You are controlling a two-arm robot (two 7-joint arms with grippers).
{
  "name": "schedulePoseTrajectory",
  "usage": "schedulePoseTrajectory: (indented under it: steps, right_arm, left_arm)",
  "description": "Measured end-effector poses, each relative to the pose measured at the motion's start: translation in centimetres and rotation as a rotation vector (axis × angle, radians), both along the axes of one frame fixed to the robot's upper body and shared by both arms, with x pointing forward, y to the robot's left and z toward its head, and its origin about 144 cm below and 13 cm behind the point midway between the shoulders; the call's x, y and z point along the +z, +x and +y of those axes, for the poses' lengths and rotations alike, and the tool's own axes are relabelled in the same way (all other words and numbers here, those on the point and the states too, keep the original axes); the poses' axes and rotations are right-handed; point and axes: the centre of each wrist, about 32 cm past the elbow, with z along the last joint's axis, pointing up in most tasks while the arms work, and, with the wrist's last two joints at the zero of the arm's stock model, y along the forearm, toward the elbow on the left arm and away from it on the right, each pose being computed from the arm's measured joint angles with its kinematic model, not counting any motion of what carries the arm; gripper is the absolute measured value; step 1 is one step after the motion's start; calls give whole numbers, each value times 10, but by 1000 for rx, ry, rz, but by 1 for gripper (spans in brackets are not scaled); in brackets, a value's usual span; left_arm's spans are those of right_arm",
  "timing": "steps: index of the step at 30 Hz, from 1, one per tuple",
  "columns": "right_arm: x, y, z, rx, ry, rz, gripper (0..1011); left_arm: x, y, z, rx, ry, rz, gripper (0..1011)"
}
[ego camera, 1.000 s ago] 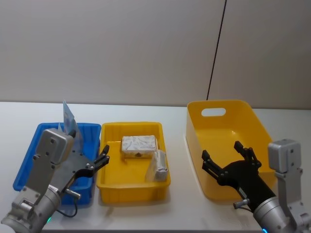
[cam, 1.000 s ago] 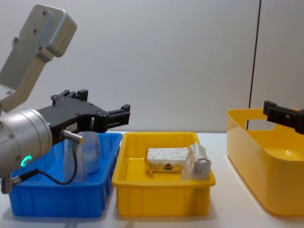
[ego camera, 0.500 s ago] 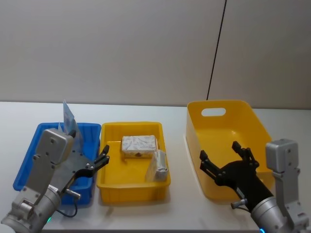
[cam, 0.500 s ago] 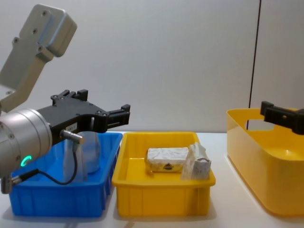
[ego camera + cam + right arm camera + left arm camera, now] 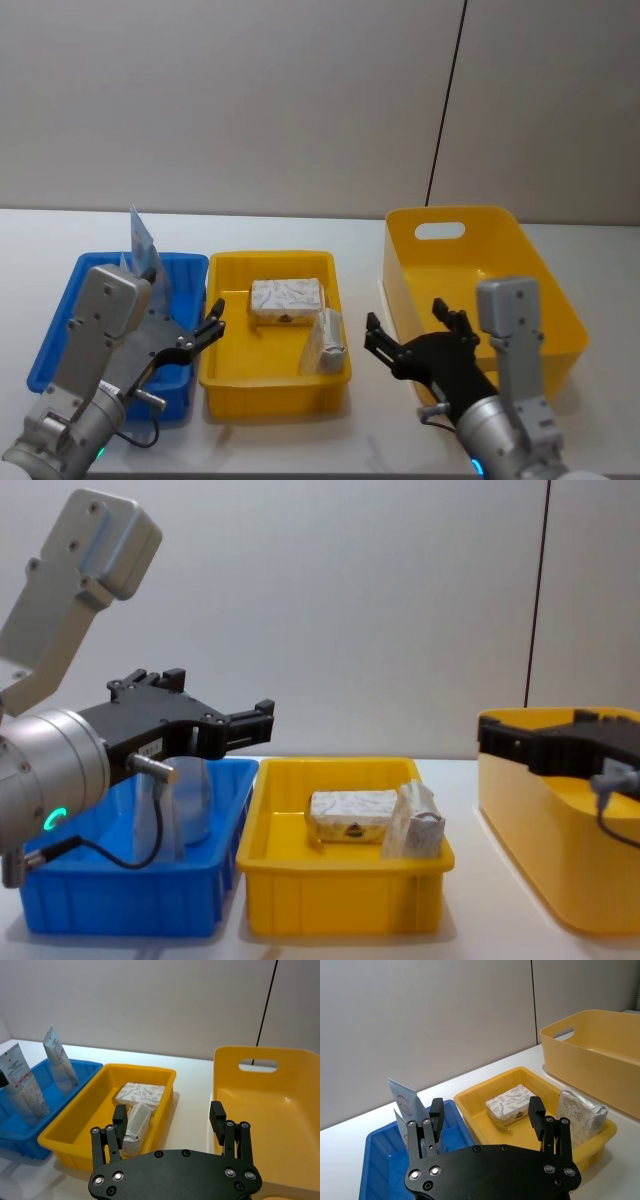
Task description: Bimanual collaborative sorting of washing and personal care products
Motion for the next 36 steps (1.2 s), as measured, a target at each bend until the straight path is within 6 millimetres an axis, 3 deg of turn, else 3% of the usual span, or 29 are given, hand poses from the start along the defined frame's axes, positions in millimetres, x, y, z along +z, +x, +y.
schedulePoseTrajectory:
  steps: [20,36]
  right_arm:
    - [3,36,52,-50,7,185,1004]
    - [2,59,76,-38,0,270,1004]
  left_arm:
    - [0,0,0,0,0,0,1001]
    - [0,0,0,0,0,0,1001]
